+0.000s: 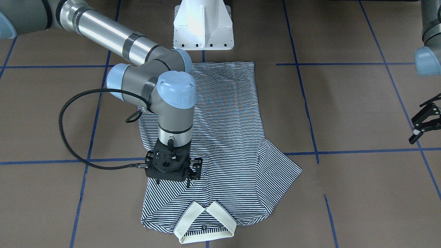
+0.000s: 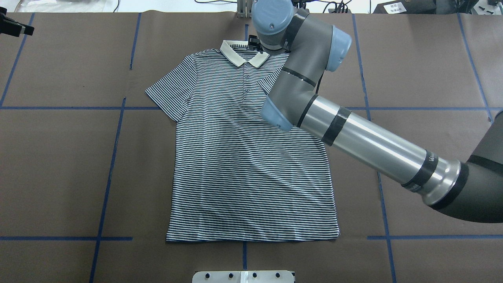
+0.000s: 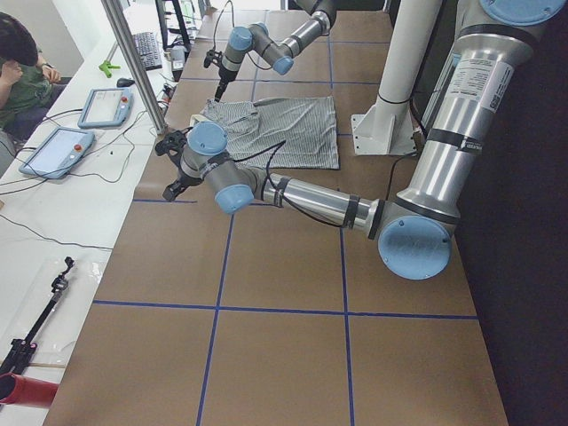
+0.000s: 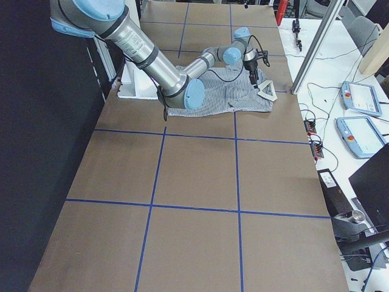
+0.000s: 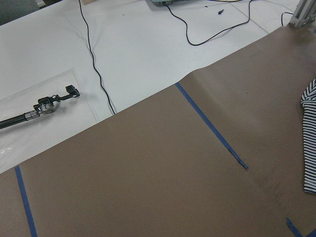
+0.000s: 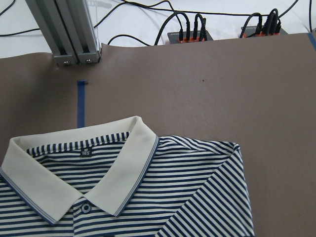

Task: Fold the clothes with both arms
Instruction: 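Release the sleeve and lift the right gripper away while the left arm approaches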

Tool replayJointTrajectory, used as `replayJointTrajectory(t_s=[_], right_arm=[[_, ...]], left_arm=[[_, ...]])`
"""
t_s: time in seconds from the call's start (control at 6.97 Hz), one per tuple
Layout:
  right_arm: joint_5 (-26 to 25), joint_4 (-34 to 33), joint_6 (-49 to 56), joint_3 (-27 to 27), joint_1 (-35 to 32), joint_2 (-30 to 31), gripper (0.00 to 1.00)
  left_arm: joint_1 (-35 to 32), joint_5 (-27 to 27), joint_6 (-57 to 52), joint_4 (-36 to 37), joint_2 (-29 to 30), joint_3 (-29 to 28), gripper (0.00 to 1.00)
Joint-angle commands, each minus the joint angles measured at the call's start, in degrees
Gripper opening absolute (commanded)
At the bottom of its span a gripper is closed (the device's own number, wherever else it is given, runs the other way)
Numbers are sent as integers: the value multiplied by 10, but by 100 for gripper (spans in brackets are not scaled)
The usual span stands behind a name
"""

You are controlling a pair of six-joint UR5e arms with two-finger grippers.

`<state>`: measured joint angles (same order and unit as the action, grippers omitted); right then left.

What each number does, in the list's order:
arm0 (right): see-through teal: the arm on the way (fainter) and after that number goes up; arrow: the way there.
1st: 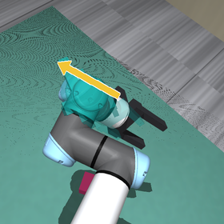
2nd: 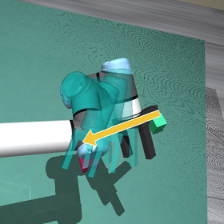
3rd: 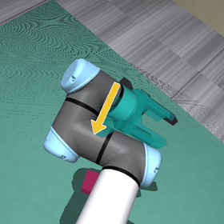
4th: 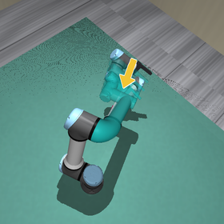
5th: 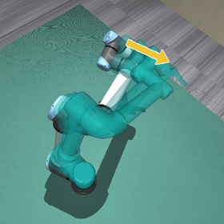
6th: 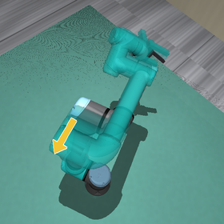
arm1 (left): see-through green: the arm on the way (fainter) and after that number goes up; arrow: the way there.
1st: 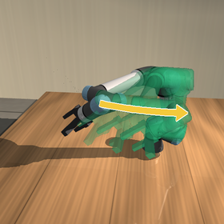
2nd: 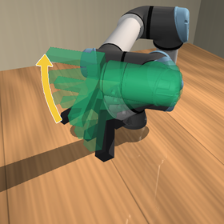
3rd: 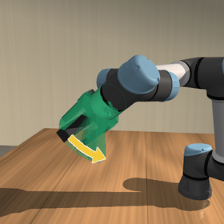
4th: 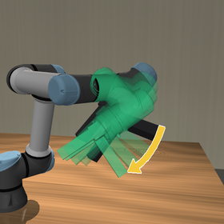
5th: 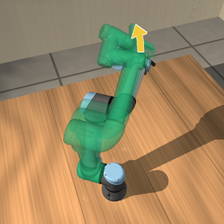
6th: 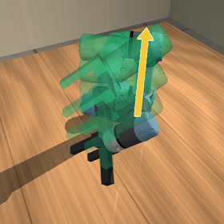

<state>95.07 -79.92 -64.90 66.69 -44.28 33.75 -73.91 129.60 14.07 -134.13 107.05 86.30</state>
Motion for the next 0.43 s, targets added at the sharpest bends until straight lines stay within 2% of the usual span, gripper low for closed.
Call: replayJointTrajectory(t_s=[0.0,0.14,0.29], right_arm=[[118,3,138,68,-93,83,100],[201,5,230,97,-153,134,100],[268,27,308,103,-209,180,100]], left_arm=[[81,-42,130,-13,38,-24,100],[133,-98,246,-10,54,-25,96],[167,-134,337,-9,70,-30,81]])
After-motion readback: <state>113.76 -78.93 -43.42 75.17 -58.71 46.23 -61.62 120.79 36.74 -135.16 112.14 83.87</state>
